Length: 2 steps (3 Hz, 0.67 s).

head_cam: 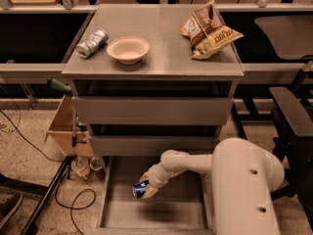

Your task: Pick pepsi can from bottom drawer and place on counter

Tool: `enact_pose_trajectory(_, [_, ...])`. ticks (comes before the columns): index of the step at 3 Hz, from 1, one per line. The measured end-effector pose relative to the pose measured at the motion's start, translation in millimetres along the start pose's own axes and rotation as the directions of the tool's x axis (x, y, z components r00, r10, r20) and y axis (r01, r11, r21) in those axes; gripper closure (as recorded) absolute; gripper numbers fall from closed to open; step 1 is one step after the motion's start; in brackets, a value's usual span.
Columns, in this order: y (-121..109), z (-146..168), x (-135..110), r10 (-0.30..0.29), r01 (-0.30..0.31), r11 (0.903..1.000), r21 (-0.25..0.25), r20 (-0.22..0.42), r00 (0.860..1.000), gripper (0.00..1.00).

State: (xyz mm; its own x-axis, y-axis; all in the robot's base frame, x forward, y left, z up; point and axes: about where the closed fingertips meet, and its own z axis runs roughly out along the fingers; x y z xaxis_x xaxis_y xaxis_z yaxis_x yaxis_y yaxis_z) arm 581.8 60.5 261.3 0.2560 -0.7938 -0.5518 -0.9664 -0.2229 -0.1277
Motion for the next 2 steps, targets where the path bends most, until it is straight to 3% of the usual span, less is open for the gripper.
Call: enact_pose_trajectory(2, [24, -110, -61, -0.027, 0.025, 0.9983, -0.052, -0.039, 0.999, 1.0])
